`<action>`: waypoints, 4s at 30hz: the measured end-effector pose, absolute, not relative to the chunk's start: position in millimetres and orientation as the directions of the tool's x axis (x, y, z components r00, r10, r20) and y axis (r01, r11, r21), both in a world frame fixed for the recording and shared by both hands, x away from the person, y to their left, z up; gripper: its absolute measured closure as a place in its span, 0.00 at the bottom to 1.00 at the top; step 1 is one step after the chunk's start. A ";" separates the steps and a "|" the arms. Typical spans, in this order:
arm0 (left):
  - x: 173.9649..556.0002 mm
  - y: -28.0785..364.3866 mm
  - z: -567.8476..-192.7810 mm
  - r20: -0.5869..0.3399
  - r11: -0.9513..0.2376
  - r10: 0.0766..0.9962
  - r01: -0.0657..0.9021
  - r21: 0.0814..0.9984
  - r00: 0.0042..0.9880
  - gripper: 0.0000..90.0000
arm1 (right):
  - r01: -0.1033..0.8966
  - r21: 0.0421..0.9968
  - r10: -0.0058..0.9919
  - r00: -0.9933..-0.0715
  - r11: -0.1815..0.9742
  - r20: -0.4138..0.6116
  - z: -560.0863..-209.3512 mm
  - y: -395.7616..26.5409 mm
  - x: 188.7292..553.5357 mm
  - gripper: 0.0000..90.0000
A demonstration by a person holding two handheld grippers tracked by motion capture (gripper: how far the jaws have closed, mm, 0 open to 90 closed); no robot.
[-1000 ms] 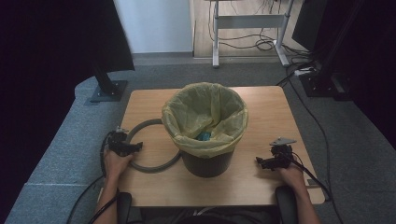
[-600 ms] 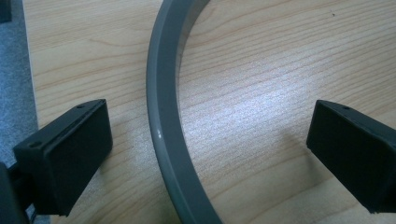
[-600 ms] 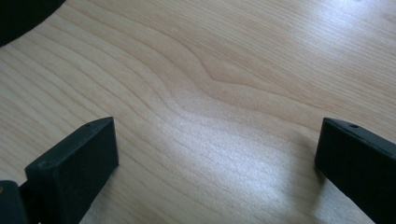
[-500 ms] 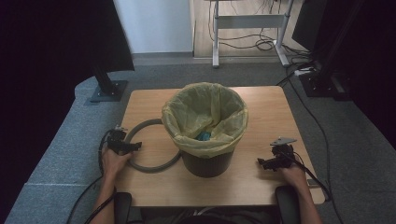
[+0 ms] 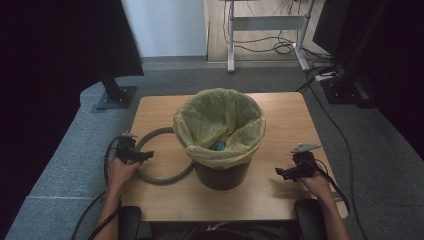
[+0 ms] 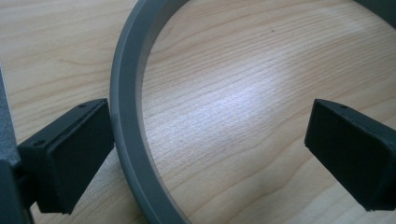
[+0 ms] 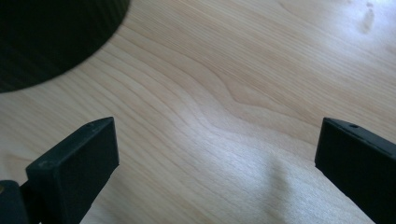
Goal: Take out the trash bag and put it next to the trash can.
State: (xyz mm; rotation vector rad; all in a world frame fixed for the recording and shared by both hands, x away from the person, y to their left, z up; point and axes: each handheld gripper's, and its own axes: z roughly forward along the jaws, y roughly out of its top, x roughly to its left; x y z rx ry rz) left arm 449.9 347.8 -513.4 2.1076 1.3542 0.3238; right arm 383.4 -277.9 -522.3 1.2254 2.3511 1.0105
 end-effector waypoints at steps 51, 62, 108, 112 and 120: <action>422.8 298.1 -376.5 -0.112 -0.484 0.680 0.558 0.674 0.725 0.02 | 0.447 0.772 0.624 -0.777 0.452 0.085 -382.4 -250.2 378.4 0.00; 409.3 281.5 -336.3 -0.059 -0.536 0.626 0.484 0.691 0.777 0.03 | 0.402 0.789 0.573 -0.816 0.464 0.079 -349.3 -242.5 374.8 0.00; 355.1 156.6 -281.6 -0.095 -0.698 0.197 0.207 0.686 0.976 0.43 | 0.165 0.755 0.171 -0.983 0.635 0.071 -293.2 -127.8 355.3 0.53; 354.2 158.3 -281.8 -0.108 -0.700 0.177 0.202 0.685 0.978 0.59 | 0.171 0.765 0.143 -0.984 0.621 0.103 -290.6 -128.3 354.1 0.72; 352.7 159.7 -275.2 -0.096 -0.682 0.155 0.176 0.710 0.983 0.90 | 0.170 0.767 0.135 -0.985 0.619 0.109 -282.4 -129.9 353.8 0.94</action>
